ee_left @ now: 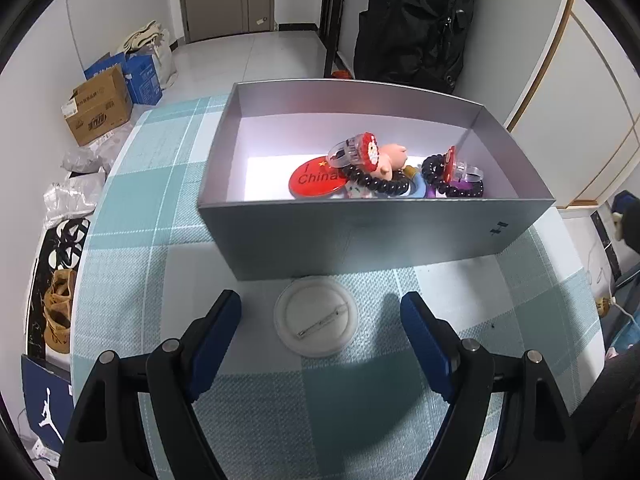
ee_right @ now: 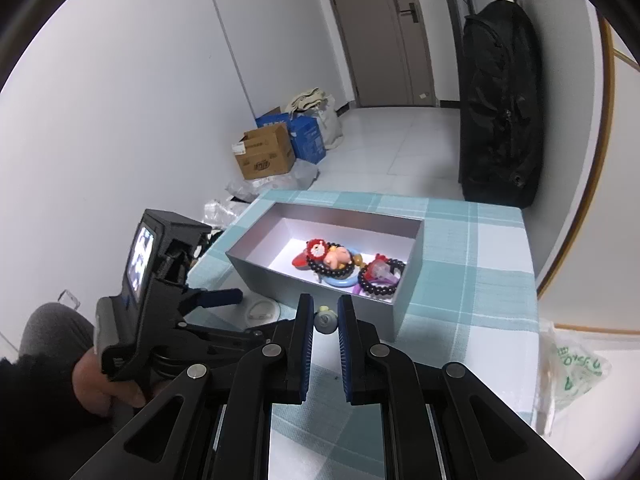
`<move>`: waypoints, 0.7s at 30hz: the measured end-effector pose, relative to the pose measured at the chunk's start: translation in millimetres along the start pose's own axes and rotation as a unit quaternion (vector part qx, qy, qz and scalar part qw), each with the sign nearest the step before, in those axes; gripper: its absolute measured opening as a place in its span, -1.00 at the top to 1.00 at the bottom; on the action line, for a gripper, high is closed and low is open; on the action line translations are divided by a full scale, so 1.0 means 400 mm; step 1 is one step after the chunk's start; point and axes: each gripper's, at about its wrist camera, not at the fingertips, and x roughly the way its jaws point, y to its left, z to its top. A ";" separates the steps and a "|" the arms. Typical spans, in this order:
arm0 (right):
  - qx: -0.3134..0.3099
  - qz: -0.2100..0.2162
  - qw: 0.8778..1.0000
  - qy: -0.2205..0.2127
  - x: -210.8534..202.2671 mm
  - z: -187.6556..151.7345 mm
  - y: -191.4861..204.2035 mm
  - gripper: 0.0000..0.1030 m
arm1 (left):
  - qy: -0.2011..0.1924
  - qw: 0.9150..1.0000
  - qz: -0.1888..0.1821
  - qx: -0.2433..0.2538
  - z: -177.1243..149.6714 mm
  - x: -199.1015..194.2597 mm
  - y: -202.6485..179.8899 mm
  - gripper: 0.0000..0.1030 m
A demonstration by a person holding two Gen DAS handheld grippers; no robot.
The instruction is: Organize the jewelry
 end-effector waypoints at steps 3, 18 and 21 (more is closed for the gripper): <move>0.001 0.002 1.000 -0.004 -0.007 0.002 -0.008 0.78 | -0.004 1.000 0.014 0.015 -0.003 0.001 -0.015 -0.35; -0.008 -0.001 1.000 0.002 -0.004 -0.002 0.001 0.78 | 0.001 0.999 -0.036 0.040 -0.011 -0.012 -0.035 1.00; -0.008 -0.001 1.000 0.006 0.003 -0.003 0.002 0.78 | 0.001 0.998 -0.038 0.054 -0.023 -0.017 -0.051 1.00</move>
